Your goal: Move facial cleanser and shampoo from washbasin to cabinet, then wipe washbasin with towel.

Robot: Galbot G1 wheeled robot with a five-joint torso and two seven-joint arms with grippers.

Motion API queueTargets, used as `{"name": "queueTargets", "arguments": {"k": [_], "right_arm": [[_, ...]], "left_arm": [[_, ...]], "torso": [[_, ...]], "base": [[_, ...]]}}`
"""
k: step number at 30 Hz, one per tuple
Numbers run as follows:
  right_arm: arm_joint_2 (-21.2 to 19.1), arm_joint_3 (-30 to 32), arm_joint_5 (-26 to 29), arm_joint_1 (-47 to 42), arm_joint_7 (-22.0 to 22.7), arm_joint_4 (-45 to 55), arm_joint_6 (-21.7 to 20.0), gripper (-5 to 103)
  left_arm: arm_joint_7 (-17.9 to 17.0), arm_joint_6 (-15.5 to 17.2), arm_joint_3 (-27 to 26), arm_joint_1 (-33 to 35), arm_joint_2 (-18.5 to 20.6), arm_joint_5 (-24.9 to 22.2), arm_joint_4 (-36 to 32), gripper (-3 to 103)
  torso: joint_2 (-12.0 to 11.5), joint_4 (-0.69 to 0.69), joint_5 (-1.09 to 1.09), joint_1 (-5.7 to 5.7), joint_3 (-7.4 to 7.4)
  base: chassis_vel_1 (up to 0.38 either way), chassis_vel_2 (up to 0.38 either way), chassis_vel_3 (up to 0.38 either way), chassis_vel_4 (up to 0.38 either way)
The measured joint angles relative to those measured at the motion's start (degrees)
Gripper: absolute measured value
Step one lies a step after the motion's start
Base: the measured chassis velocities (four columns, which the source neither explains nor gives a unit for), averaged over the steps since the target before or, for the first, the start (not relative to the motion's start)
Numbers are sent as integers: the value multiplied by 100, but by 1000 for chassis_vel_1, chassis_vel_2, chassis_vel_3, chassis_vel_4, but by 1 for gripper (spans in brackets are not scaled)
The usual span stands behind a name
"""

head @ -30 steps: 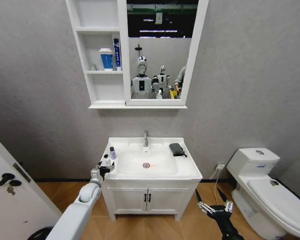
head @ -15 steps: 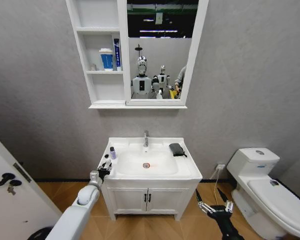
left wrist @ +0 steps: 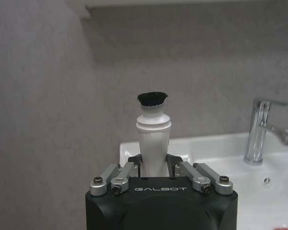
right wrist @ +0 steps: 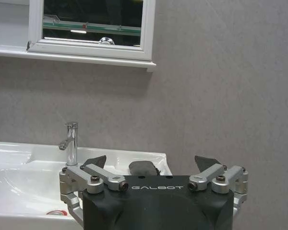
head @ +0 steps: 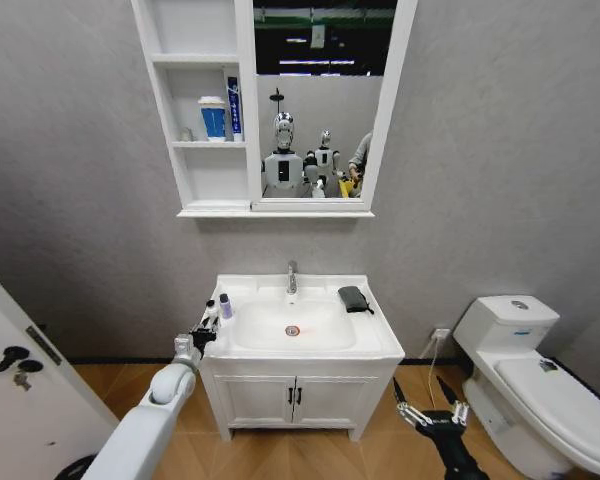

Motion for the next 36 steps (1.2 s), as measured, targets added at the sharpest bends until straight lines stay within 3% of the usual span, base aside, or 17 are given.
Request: {"name": "queueTargets", "arguments": {"k": [2,5,8,10,12,14,16,17,19,20,22,23,24,26,30,34,36], "right_arm": [[2,-27,8,74,18,-65,-8,100],[-1,-34,8,95,22,-76,-13,100],[-10,-52,7,149,26,-87,-22,100],[-9,-54,7,158,26,-87,-22,100],[-1,-57,8,176,27,-88,-21,100],[5,-57,8,183,27,-88,-17,100],[12,-56,9,200,28,-87,12,100],[12,-56,9,200,28,-87,12,100],[26,-37,15,215,29,-85,61,100],[26,-37,15,215,29,-85,61,100],[49,-20,26,227,36,-86,100,100],[49,-20,26,227,36,-86,100,100],[64,-9,29,240,39,-94,129,100],[76,-1,30,249,40,-101,147,100],[113,28,27,302,39,-119,219,100],[124,61,30,306,39,-132,262,100],[134,144,73,263,36,-163,342,100]], "left_arm": [[-171,292,-30,-172,555,-463,-612,28],[-228,418,-52,-314,814,-649,-787,28],[-592,1150,-19,-1160,1681,-1643,-1118,28],[-659,1362,60,-1471,1871,-1908,-1128,28],[-761,1860,475,-2389,2219,-2539,-988,28],[-798,2024,706,-2784,2293,-2758,-880,28],[-953,2358,1336,-3789,2351,-3385,-587,28],[-953,2358,1336,-3789,2351,-3385,-587,28],[-1068,2578,1974,-4769,2253,-3786,-126,28],[-1068,2578,1974,-4769,2253,-3786,-126,28],[-1244,2827,2460,-5674,2006,-4081,425,28],[-1244,2827,2460,-5674,2006,-4081,425,28],[-1353,2917,2807,-6301,1765,-4250,811,28],[-1393,2951,3098,-6728,1557,-4300,1168,28],[-1297,2965,3864,-7662,843,-4228,2467,28],[-1230,2957,3982,-7816,587,-4098,2900,28],[-1065,2845,3976,-7956,187,-3695,3584,28]], "torso": [[0,-1,-2,0,0],[0,-1,0,0,0],[0,1,-1,0,0],[0,0,0,0,0],[0,0,-1,0,0],[0,-1,-1,0,0],[0,-1,-1,0,0],[0,-1,-1,0,0],[0,-1,0,1,0],[0,-1,0,1,0],[0,0,-4,1,1],[0,0,-4,1,1],[0,0,1,1,0],[0,0,4,0,0],[0,-3,2,2,1],[-1,-2,1,2,1],[0,-2,0,2,1]], "base": [[0,0,0,0],[0,0,0,0],[0,0,0,0],[0,0,0,0],[0,0,0,0],[0,0,0,0],[0,0,0,0],[0,0,0,0],[0,0,0,0],[0,0,0,0],[0,0,0,0],[0,0,0,0],[0,0,0,0],[0,0,0,0],[0,0,0,0],[0,0,0,0],[0,0,0,0]]}}
